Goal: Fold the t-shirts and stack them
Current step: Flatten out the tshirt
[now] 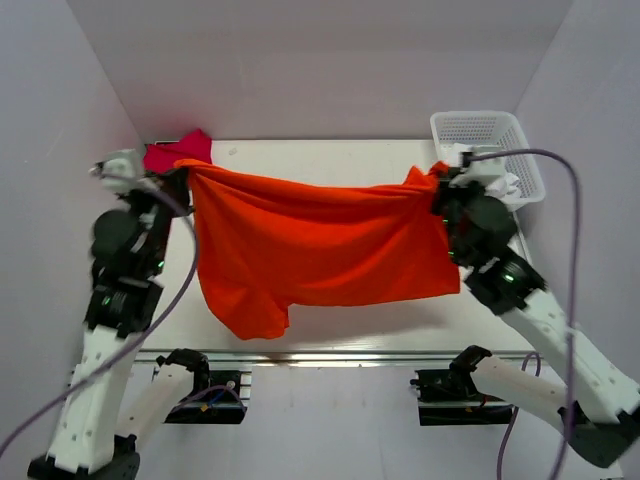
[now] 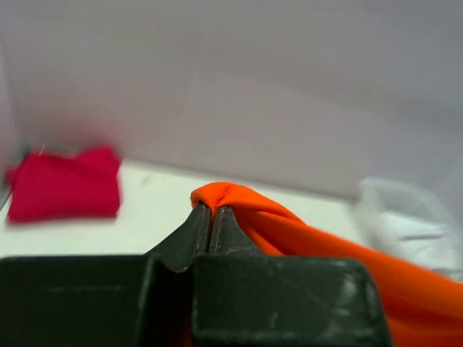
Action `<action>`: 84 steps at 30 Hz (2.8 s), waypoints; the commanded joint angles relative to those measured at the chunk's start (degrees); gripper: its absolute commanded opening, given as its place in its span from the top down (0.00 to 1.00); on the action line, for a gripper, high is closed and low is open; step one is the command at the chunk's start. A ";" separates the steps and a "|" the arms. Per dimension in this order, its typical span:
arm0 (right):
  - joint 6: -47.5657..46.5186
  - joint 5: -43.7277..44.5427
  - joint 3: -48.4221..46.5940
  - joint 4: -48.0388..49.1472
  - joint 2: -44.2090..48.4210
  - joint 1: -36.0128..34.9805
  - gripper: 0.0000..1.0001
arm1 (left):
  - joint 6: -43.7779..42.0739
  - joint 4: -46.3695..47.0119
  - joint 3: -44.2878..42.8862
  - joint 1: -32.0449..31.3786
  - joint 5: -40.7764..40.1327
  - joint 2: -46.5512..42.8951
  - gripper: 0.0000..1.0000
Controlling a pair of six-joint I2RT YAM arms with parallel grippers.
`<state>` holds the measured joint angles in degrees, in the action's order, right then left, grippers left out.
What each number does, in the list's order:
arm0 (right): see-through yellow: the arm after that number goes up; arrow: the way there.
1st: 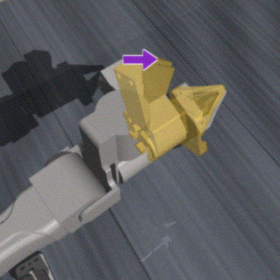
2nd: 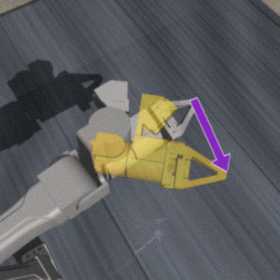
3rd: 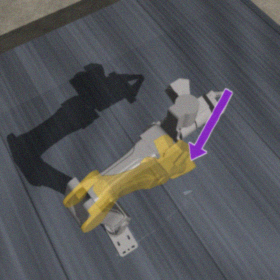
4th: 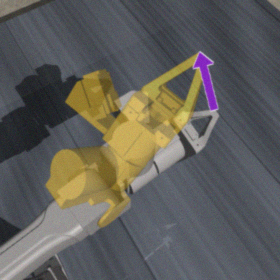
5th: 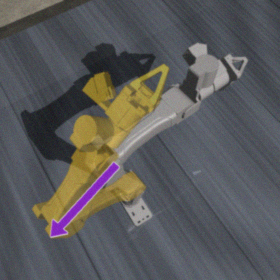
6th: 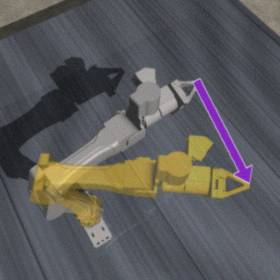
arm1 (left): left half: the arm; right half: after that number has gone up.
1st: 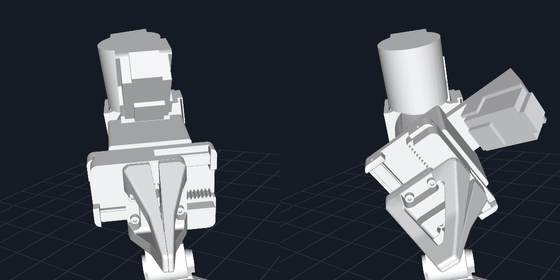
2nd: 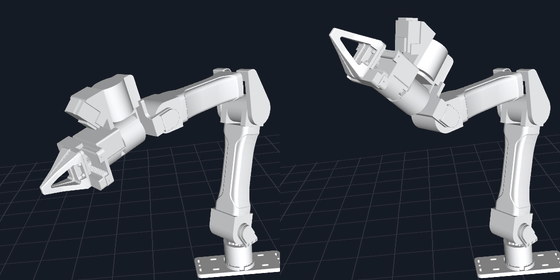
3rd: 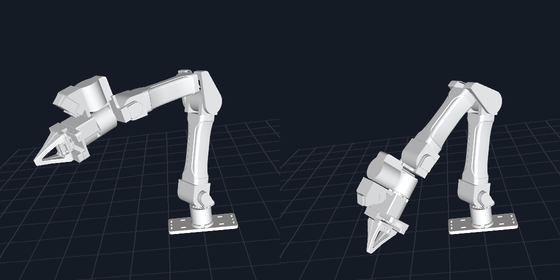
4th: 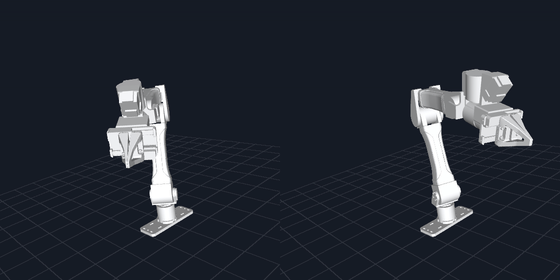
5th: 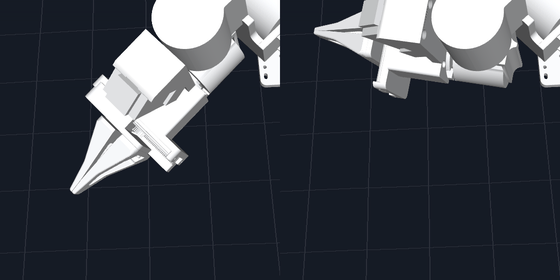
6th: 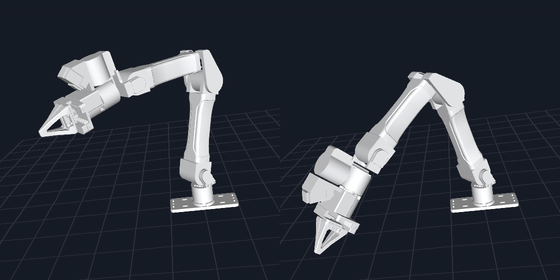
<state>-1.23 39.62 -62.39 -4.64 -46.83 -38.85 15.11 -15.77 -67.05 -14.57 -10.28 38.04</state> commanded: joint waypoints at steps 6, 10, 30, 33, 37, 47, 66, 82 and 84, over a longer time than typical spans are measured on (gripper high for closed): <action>6.59 -1.53 4.65 10.45 -24.85 7.72 1.00 | 3.16 5.11 10.17 0.51 -19.75 26.59 1.00; 9.31 -7.35 -1.66 10.36 -36.47 13.79 1.00 | 2.64 9.79 6.33 1.56 -19.77 42.58 1.00; 6.25 -27.57 -48.45 -5.64 -78.78 26.28 0.10 | -0.26 -6.38 -48.36 7.45 -4.84 90.99 0.00; 6.07 -27.48 -43.09 -5.64 -72.28 26.02 0.10 | -0.79 -6.38 -41.87 7.45 -3.43 83.88 0.00; 11.86 -28.02 -31.58 -5.99 -61.40 26.28 0.10 | 1.14 -10.24 -28.63 5.70 -2.66 71.76 0.00; 27.51 -25.03 -3.98 -6.60 -40.46 26.63 0.10 | 8.87 -7.25 14.12 1.22 13.71 36.68 0.00; 30.86 -19.49 4.65 -12.14 -35.00 29.88 0.10 | 9.32 -9.72 24.07 -12.94 4.67 46.50 0.26; 31.47 -19.84 8.51 -14.43 -36.05 31.99 0.16 | 10.46 -9.45 21.08 -12.94 1.32 47.39 1.00; 31.99 -19.84 8.52 -14.08 -37.01 32.43 0.19 | 10.46 -9.45 21.08 -12.94 1.32 46.86 1.00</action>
<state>29.61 18.41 -54.39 -18.35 -82.63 -7.14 25.28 -25.15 -46.22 -27.51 -7.84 87.83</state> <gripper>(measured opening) 0.826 0.009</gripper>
